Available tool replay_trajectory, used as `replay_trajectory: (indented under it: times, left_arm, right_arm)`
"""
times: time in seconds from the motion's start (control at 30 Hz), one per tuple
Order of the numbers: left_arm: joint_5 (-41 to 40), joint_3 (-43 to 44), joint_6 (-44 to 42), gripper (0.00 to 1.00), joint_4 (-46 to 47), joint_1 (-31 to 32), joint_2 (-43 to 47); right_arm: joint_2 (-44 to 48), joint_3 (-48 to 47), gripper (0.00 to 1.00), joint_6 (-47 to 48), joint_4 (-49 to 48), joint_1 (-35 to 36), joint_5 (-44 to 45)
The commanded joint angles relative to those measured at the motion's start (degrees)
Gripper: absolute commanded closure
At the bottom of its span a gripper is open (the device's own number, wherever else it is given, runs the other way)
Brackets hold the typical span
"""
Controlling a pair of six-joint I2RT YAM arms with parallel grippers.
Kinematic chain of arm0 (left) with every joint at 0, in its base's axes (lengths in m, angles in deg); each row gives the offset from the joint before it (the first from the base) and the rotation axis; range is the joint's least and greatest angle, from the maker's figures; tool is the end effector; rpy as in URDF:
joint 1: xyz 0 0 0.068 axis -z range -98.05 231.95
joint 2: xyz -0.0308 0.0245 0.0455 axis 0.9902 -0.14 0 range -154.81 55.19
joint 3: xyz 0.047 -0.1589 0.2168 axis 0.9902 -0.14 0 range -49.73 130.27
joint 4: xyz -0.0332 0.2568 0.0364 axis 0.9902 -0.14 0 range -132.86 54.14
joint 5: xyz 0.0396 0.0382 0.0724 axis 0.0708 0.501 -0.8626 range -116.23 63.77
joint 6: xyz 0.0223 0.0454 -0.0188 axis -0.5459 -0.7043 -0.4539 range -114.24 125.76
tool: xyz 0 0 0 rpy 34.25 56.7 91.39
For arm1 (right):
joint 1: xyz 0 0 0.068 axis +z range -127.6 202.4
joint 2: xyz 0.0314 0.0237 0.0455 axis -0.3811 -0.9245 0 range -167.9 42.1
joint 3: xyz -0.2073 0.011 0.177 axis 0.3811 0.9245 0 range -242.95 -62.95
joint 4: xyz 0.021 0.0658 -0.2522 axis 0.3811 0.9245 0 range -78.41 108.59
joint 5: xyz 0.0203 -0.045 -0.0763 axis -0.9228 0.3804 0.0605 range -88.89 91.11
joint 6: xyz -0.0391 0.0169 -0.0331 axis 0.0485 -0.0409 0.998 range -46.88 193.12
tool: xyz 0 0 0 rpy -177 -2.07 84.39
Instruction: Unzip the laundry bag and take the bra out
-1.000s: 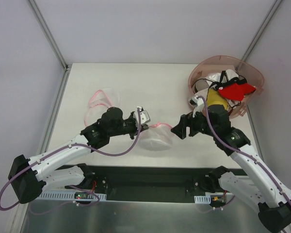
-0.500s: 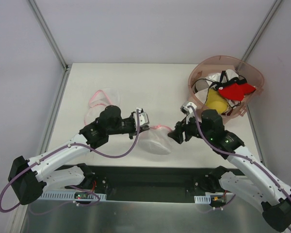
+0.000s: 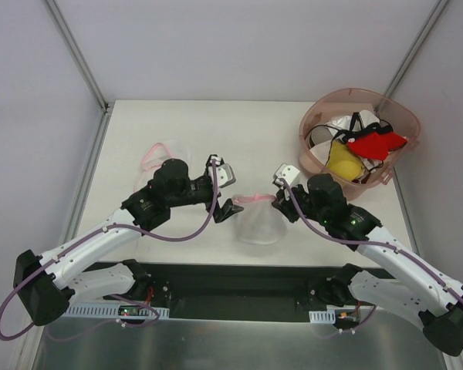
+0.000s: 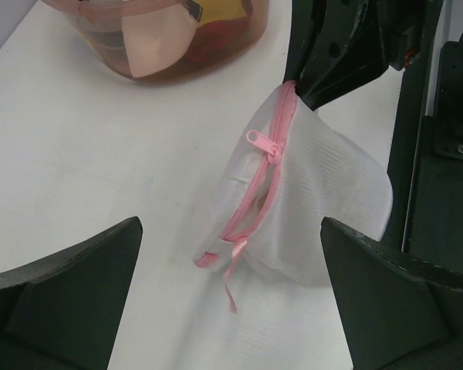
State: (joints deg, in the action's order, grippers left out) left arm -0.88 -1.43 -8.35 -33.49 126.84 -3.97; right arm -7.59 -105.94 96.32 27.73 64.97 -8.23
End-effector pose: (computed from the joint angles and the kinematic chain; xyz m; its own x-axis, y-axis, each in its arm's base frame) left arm 0.1605 -0.1812 0.3372 0.1270 0.1844 -0.9746 0.9350 0.3058 0.1797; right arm 0.1435 0.1397 0.3034 0.0435 -0.4879 -0.8718 -0.8273 0.4716 -0.3052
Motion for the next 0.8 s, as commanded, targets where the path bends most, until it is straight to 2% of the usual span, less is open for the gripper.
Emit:
replay_trajectory:
  times: [0.0, 0.17, 0.23, 0.43, 0.63, 0.73, 0.77]
  left_arm:
    - [1.38, 1.01, 0.40, 0.01, -0.97, -0.50, 1.85]
    - [1.90, 1.45, -1.62, 0.01, -0.97, -0.50, 2.03]
    - [4.79, 2.07, -1.54, 0.02, -0.97, -0.41, 0.81]
    - [9.53, 4.18, -1.71, 0.12, -0.79, -0.50, -4.82]
    - [13.85, 6.90, -0.66, 0.16, 0.18, -0.50, -9.65]
    - [16.05, 7.60, 0.83, 0.21, 0.61, -0.41, -11.68]
    - [16.58, 7.52, 1.71, 0.26, 0.88, -0.41, -11.94]
  right_arm:
    - [1.44, -2.19, 0.99, 10.36, -1.46, 0.50, 1.70]
    - [1.09, -2.19, 0.99, 14.24, -1.64, 0.41, 0.82]
    - [1.00, -2.28, 0.99, 14.24, -1.81, 0.59, -0.15]
    - [1.18, -2.63, 0.99, 14.15, -1.99, 0.67, -3.57]
    - [1.61, -3.25, 0.99, 14.42, -1.29, 0.85, -3.84]
    - [1.88, -3.25, 0.99, 14.33, -1.29, 0.85, -3.75]
    - [1.88, -3.34, 0.99, 14.42, -1.29, 0.94, -3.75]
